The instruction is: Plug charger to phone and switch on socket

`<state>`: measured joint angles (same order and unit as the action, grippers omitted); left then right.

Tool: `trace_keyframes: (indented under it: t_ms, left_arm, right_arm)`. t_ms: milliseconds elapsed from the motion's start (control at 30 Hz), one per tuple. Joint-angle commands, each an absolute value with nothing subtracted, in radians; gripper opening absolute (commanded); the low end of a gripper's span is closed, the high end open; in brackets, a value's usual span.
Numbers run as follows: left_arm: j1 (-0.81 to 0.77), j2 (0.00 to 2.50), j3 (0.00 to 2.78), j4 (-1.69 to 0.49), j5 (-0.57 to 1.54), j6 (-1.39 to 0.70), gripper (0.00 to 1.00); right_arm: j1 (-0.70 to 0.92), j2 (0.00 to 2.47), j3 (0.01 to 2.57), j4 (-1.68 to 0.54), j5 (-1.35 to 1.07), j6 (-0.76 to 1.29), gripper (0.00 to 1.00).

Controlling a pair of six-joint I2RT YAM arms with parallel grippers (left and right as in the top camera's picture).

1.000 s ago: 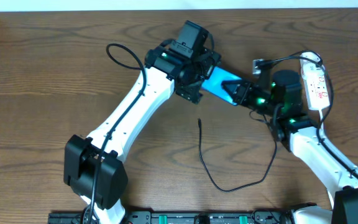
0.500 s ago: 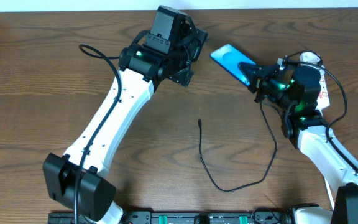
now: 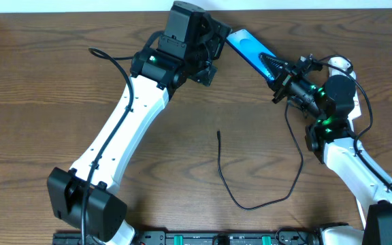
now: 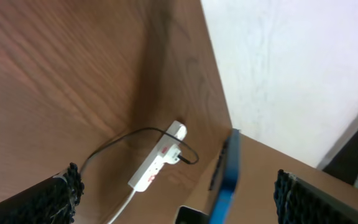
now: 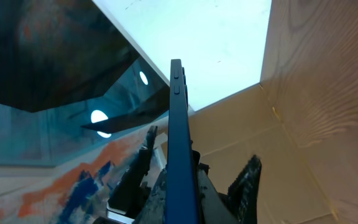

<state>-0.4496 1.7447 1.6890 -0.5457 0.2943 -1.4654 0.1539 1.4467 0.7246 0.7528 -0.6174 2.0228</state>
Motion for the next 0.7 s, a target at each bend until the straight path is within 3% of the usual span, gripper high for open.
trace_keyframes:
  t_ms: [0, 667]
  left_arm:
    - [-0.447, 1.73, 1.706, -0.511, 0.305, -1.456, 0.98]
    - [-0.471, 1.731, 1.706, -0.428, 0.305, -1.358, 0.98]
  right_arm:
    - [0.176, 1.438, 0.738, 0.768, -0.623, 2.052, 0.01]
    - [0.219, 1.438, 0.738, 0.856, -0.618, 2.052, 0.01]
